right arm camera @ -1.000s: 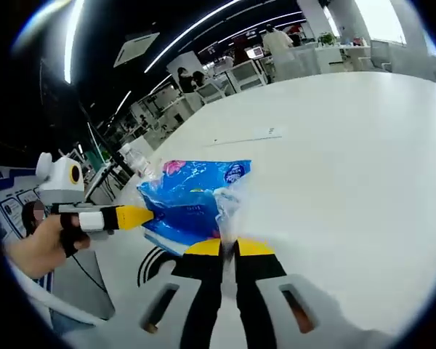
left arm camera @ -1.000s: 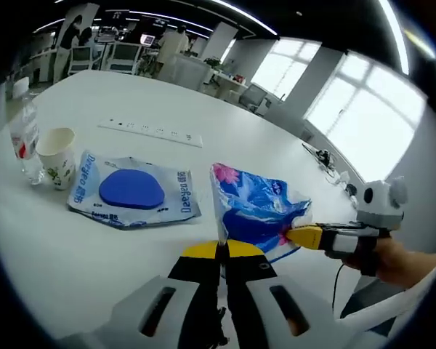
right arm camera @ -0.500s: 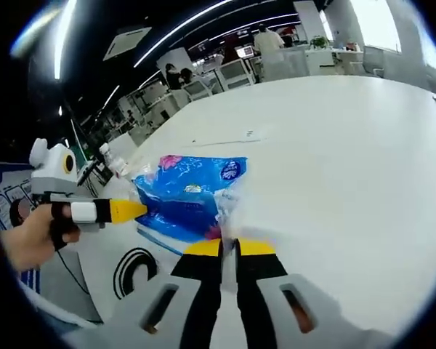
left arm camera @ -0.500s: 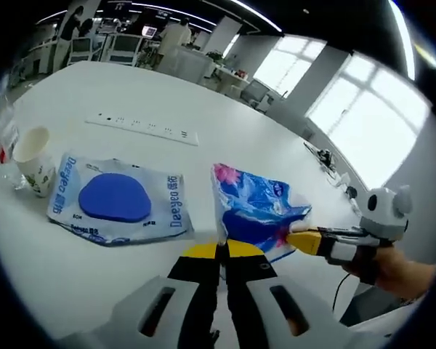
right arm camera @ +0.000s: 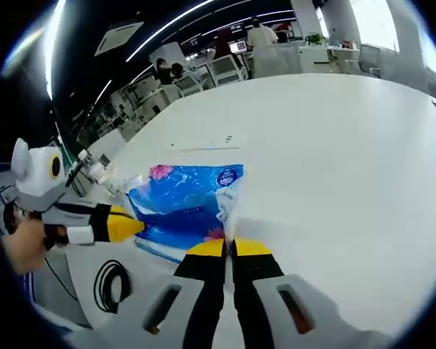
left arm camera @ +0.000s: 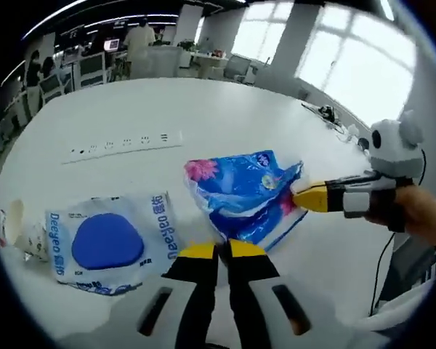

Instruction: Arrange the tabletop items into an orderly group along one side of the table until the central work area is clear of visible clutter.

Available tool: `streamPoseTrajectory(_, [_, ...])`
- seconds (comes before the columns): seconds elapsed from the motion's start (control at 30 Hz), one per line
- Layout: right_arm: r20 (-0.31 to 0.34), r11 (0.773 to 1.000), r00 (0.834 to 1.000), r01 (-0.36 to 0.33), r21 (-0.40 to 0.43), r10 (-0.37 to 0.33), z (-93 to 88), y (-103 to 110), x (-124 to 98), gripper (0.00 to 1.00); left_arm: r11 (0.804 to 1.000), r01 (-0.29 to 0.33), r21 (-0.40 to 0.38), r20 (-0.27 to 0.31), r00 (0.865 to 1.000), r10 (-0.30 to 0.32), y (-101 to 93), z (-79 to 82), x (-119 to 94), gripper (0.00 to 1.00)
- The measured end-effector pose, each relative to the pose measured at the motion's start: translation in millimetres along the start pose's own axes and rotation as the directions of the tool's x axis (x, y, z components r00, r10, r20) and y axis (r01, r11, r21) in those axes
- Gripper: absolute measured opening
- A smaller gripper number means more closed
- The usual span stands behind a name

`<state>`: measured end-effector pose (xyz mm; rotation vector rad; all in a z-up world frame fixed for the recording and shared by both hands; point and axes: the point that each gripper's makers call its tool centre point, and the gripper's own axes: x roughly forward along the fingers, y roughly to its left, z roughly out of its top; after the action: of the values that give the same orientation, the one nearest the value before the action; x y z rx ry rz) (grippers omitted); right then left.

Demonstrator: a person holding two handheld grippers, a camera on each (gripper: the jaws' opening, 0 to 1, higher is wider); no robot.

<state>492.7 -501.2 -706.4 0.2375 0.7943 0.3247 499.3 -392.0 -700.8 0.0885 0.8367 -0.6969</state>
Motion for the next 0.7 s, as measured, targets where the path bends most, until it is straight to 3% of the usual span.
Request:
streamPoseTrajectory(0.27, [-0.043, 1.0, 0.999, -0.004, -0.016, 0.004, -7.6, -8.9, 18.4, 0.0, 0.996, -0.019, 0.083, -0.07, 0.997, 0.025, 6.9, -8.6, 15.6, 0.03])
streamPoseTrajectory(0.7, [-0.081, 1.0, 0.997, 0.005, 0.018, -0.003, -14.7, -21.9, 35.2, 0.0, 0.998, -0.025, 0.061, -0.127, 0.991, 0.033, 15.5, -17.0, 34.7, 0.06])
